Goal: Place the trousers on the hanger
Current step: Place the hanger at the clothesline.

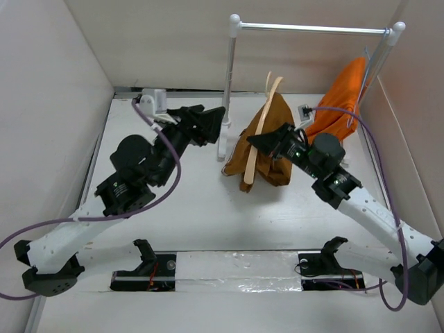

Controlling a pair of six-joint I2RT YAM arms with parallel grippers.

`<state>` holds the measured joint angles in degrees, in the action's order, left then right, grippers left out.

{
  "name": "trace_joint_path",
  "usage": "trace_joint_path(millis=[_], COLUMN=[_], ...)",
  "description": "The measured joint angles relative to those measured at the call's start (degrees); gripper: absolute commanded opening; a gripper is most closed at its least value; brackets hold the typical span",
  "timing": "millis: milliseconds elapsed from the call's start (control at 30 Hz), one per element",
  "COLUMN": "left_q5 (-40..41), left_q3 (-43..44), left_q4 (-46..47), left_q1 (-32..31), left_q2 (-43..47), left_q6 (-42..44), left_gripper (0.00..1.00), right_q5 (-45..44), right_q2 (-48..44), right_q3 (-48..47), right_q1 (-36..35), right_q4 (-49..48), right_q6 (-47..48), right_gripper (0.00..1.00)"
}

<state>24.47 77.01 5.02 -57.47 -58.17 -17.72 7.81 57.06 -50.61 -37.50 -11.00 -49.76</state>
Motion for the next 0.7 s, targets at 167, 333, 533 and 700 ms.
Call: trace_joint_path(millis=[167, 333, 533, 700], left_q5=[4.2, 4.72, 5.75, 7.34], left_q3=[-12.63, -30.12, -37.22, -40.48], left_q4=[2.64, 4.46, 2.32, 7.43], left_q1=[0.37, 0.37, 0.35, 0.37], left_q2=[6.78, 9.66, 9.92, 14.05], left_q6=[-1.01, -3.72, -4.24, -3.61], left_gripper=[0.6, 0.6, 0.6, 0.6], right_q5=[6.47, 10.84, 16.02, 20.22], right_q2=[7.8, 15.54, 24.2, 30.56], right_q3=[-11.69, -22.16, -30.58, -35.54], right_q1=[7.96, 14.23, 19.17, 22.34], right_q4=[2.47, 3.54, 4.66, 7.08], right_q6=[0.92, 1.81, 2.08, 1.7], right_gripper=[0.0, 0.0, 0.0, 0.0])
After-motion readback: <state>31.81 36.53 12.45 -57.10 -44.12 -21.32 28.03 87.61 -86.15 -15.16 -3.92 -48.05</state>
